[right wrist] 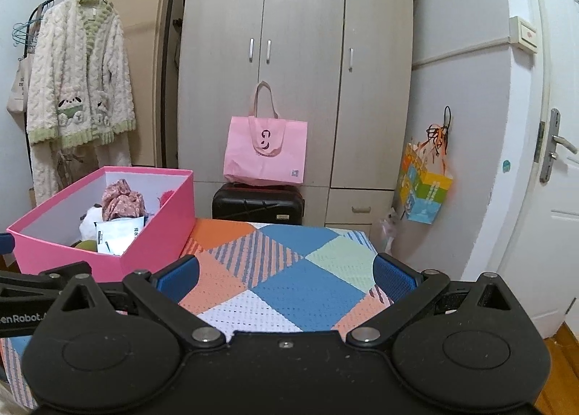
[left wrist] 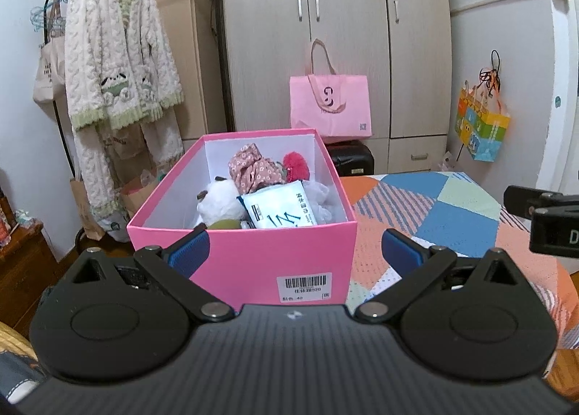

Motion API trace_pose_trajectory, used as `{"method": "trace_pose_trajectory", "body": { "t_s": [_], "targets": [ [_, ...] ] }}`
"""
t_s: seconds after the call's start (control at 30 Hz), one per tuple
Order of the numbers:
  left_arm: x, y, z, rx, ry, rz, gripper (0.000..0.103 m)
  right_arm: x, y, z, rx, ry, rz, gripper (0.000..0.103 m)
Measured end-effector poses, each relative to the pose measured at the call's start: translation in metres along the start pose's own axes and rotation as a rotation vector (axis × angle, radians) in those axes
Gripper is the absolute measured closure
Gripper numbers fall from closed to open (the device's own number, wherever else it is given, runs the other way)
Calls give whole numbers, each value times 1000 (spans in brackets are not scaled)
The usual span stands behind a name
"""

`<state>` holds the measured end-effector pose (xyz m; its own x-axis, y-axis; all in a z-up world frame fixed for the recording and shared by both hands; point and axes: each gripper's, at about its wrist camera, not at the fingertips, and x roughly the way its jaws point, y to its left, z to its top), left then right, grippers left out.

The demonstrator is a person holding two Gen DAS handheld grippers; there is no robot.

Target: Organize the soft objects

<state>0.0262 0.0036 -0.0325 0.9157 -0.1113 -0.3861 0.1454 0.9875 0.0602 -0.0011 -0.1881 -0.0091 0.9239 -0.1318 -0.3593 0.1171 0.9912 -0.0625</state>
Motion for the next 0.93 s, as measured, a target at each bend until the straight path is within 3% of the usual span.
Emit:
{"method": "trace_pose_trajectory", "body": {
  "t_s": [0.27, 0.53, 0.93],
  "targets": [
    [-4, 4, 1, -14, -12, -4, 0, -4, -1, -2, 2, -4, 15, 0],
    [-10, 9, 1, -24, -43, 8, 0, 1, -7, -3, 53, 55, 15, 0],
    [-9, 8, 2, -23, -40, 10, 0, -2, -6, -3, 41, 42, -1, 0]
  ]
}}
